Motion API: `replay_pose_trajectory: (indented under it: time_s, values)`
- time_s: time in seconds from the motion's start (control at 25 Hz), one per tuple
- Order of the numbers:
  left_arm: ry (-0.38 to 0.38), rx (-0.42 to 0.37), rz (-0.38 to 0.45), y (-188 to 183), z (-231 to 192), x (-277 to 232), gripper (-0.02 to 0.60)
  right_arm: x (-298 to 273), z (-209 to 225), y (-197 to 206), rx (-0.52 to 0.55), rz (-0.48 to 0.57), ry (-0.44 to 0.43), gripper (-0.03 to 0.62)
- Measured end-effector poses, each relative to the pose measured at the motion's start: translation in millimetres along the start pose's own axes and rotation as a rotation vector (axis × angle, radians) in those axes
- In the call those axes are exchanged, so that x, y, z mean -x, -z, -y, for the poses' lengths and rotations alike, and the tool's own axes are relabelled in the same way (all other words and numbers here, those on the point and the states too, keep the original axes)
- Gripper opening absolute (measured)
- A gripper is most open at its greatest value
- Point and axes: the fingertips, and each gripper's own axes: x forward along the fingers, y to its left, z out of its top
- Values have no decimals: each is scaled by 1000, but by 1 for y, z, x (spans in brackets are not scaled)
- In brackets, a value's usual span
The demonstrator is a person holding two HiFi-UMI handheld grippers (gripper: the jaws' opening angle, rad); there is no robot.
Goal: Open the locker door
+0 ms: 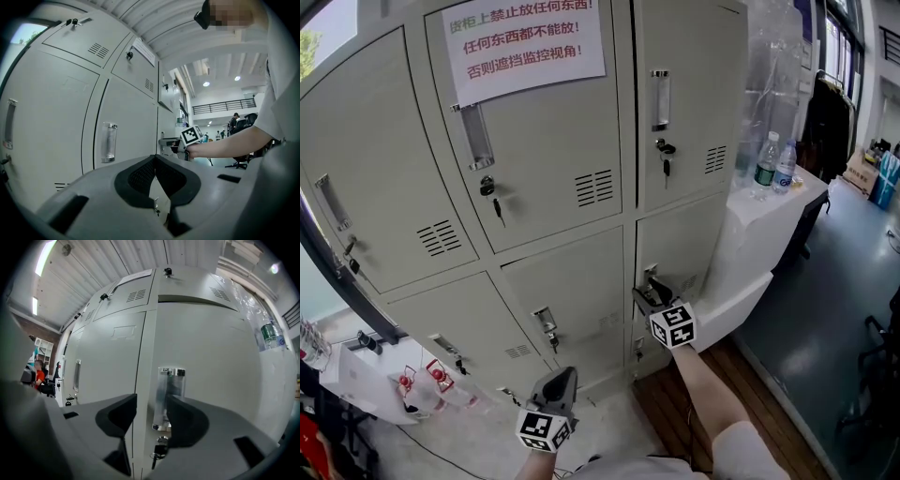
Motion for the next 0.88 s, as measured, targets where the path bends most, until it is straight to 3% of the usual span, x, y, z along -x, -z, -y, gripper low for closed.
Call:
replay_pose_trajectory:
  time_s: [0.4,0.88]
  values:
    - [-1,-5,-5,0,-1,2,8,-3,7,-3,5,2,51,118]
    - [12,-6,-2,0,-1,-1,8,4,6,-3,10,1,55,117]
